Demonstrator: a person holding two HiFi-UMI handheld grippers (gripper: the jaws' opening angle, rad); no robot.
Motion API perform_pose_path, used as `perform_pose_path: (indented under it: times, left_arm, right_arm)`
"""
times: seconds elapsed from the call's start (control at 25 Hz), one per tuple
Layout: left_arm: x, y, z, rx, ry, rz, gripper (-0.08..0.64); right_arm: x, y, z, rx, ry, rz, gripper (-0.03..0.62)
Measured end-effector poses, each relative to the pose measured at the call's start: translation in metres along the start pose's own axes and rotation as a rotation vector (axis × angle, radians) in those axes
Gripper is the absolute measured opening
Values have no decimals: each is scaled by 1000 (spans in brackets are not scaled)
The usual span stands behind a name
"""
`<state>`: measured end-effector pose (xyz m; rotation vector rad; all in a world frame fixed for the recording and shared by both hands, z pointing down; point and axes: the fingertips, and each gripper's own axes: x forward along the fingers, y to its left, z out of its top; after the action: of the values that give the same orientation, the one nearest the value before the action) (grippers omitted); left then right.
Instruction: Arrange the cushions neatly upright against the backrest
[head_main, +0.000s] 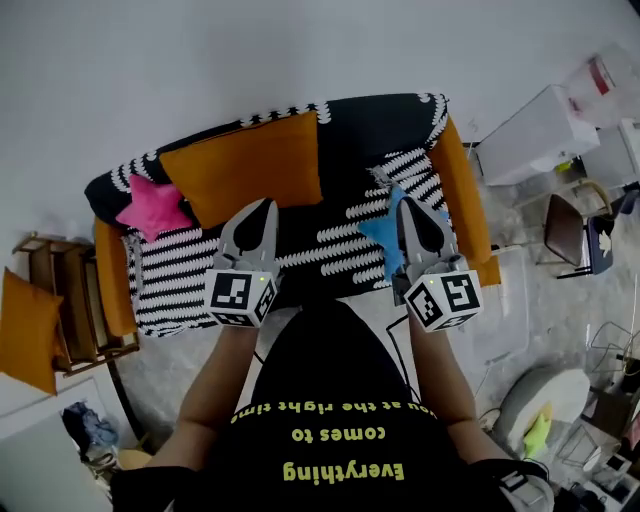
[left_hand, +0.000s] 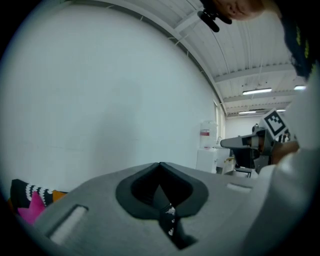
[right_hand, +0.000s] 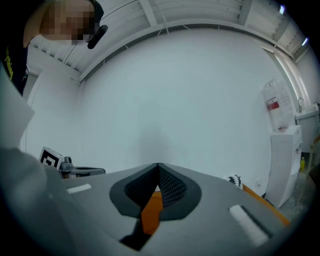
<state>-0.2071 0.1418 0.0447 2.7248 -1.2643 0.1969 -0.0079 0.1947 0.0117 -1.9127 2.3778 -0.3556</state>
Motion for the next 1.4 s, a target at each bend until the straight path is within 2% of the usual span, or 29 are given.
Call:
perform_pose_path:
  times: [0.36,0.48,0.6,0.8,1.0,1.16,1.4]
  left_arm:
    - [52,-69,-1,60,20,-233,0]
    - [64,-81,-6,58,33,-283,-2]
    - [76,-89,-10,57,41,-299,-2]
    - [99,-108,-25,57,79,-290,-2]
    - [154,-133,-50,26,121,-254,-1]
    - [187,-146,-70,-6,154,-156,-2]
    - [232,-151,-126,-68,234,-28,0]
  right_arm:
    - [-49,-47,-4,25,-14,-207,11]
    - [-57,-54,-10,34,-10,-245,11]
    - [-58,-66,-20,43,7,-260,11]
    - [-54,-104,-23,61,19,-257,11]
    - [-32,-171,-36,77,68,-181,11]
    - [-11,-223,-56,88,163,-87,11]
    - [14,-298,-79,79,223,-36,11]
